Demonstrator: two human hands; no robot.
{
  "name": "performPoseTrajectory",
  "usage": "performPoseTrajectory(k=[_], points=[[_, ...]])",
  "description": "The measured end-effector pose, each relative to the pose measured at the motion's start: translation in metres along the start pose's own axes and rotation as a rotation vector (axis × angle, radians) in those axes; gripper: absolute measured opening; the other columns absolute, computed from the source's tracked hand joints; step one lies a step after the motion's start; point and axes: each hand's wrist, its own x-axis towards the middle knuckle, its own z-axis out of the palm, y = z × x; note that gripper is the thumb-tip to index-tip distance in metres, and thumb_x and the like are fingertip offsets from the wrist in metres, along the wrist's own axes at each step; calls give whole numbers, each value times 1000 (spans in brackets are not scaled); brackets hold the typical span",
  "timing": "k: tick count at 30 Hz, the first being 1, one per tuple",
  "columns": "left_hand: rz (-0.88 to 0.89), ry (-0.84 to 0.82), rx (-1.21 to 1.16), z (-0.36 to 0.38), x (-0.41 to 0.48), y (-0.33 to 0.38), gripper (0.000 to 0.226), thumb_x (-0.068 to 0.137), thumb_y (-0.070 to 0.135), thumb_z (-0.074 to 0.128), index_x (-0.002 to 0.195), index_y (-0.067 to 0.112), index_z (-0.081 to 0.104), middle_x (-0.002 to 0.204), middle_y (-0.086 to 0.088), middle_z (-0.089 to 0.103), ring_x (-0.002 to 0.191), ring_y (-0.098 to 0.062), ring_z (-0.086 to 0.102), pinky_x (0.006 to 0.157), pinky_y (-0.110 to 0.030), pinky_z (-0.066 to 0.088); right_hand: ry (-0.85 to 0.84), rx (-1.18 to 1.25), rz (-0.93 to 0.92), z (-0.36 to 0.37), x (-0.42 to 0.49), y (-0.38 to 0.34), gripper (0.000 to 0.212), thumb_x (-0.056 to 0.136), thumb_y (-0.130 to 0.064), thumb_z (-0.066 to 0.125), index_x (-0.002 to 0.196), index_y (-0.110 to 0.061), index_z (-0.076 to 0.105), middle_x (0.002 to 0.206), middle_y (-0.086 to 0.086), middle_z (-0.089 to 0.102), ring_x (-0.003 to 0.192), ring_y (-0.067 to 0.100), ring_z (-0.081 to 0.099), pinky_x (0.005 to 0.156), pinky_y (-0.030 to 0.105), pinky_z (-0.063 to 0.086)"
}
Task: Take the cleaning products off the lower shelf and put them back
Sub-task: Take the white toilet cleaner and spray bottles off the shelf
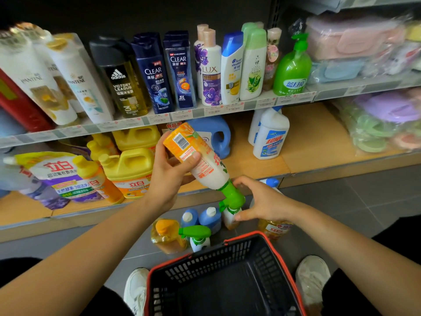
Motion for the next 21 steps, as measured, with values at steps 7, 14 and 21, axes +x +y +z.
performPoseTrajectory(k=[7, 14, 21], points=[[-262, 78, -133, -16, 11, 0, 53, 86, 13, 77, 130, 27, 50, 113, -10, 75, 101, -33, 74, 76, -43, 62, 159, 316, -80, -5, -3, -1, 43, 77, -18, 85, 114, -30, 64, 124, -13, 62, 112, 12, 62, 93, 28, 55], [-530, 113, 153, -25, 3, -21, 22, 96, 12, 66, 113, 0, 63, 100, -22, 75, 81, -30, 76, 67, -30, 64, 422, 280, -146, -33, 0, -8, 42, 86, -8, 76, 123, -21, 63, 108, -4, 73, 99, 8, 69, 82, 25, 55], [-612, -226, 629, -28, -8, -48, 18, 91, 17, 74, 107, 9, 73, 104, -13, 77, 89, -20, 73, 82, -32, 58, 389, 188, -199, -62, -1, -24, 27, 95, -16, 66, 122, -12, 63, 98, -3, 69, 95, 16, 67, 84, 35, 53]])
